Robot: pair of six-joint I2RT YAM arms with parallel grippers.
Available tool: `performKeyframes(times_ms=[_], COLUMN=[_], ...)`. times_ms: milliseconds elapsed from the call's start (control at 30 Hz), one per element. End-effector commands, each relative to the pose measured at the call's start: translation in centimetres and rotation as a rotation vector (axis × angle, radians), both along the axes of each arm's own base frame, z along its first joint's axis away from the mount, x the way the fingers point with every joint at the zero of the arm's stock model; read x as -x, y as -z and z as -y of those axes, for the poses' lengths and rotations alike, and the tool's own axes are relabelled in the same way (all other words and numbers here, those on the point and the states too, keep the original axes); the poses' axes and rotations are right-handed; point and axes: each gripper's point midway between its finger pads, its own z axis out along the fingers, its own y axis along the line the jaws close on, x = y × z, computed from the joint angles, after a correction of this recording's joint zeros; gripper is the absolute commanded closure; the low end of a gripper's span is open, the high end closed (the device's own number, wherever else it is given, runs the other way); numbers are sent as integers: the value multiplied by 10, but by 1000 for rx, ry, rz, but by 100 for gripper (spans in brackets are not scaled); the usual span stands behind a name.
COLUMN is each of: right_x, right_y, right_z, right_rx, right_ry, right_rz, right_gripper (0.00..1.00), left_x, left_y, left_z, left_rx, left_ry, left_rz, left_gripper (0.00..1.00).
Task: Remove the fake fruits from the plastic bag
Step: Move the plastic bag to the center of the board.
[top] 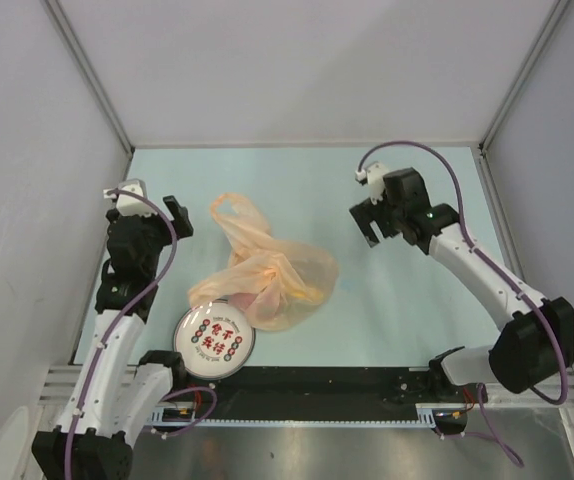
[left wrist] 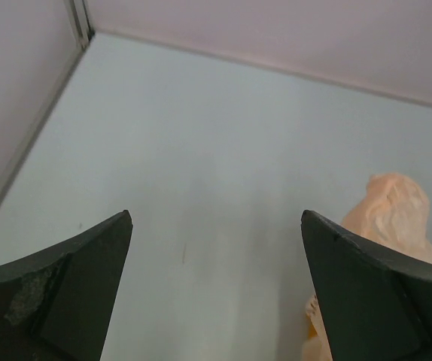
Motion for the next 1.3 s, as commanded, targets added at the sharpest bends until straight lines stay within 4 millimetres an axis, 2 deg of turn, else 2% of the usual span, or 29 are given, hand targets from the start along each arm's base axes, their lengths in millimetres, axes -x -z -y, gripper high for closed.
performKeyframes(times_ms=[0, 67, 100, 133, 167, 267, 300, 367, 400, 433, 500, 533, 600, 633, 767, 800, 833, 900, 933, 967, 1067, 1100, 1167, 1200, 1267], right_x=[-45, -48, -52, -63, -61, -71, -63, -66, -57, -55, -52, -42, -35, -24, -2, -4, 0, -1, 1, 0, 2, -5, -18, -35, -56], right_y=[-101, -122, -124, -135, -135, -139, -138, -131, -125, -122, -116, -115, -115, -116, -116, -113, -112, -107, -103, -103, -95, -89, -79, -77, -87], right_z=[-76, -111, -124, -141, -160, -200, -216, -238, -254, -262, -279, -291, -305, -316, -343, -348, -354, -365, -370, -373, -388, -389, -395, -388, -381], right_rx=[-256, -338, -353, -377, -389, -404, -396, -382, -376, -371, -396, -431, -462, -473, -472, -463, -461, -469, -469, -473, -462, -440, -406, -370, -368], right_ry=[-170, -227, -247, -275, -311, -390, -440, -478, -517, -532, -552, -581, -608, -641, -727, -725, -736, -742, -748, -750, -760, -738, -683, -603, -537], right_rz=[205, 209, 198, 208, 203, 202, 193, 189, 179, 175, 151, 120, 101, 93, 101, 105, 105, 98, 89, 89, 98, 111, 148, 190, 243], right_gripper=[0, 0, 0, 0, 0, 0, 0, 0, 0, 0, 0, 0, 0, 0, 0, 0, 0, 0, 0, 0, 2, 4, 12, 26, 45], left_x=[34, 41, 43, 47, 48, 54, 56, 60, 62, 64, 70, 73, 80, 82, 88, 89, 90, 95, 95, 98, 94, 93, 89, 87, 84], left_y=[31, 35, 36, 35, 38, 40, 38, 40, 41, 41, 44, 44, 45, 46, 45, 46, 39, 45, 33, 31, 8, 2, -11, -15, -24], left_z=[13, 18, 19, 19, 23, 26, 32, 35, 42, 38, 44, 50, 52, 51, 48, 47, 44, 46, 47, 51, 46, 43, 41, 41, 42], left_rx=[152, 165, 160, 160, 165, 179, 198, 217, 231, 244, 267, 284, 296, 303, 323, 326, 322, 317, 286, 281, 204, 188, 165, 163, 157], left_ry=[10, 39, 47, 56, 80, 102, 131, 156, 190, 185, 215, 253, 265, 258, 231, 221, 208, 225, 254, 289, 303, 300, 300, 302, 319], left_rz=[-221, -255, -257, -254, -260, -264, -260, -258, -262, -257, -268, -273, -280, -287, -307, -325, -329, -402, -389, -404, -342, -323, -290, -282, -268], left_gripper=[0, 0, 0, 0, 0, 0, 0, 0, 0, 0, 0, 0, 0, 0, 0, 0, 0, 0, 0, 0, 0, 0, 0, 0, 0])
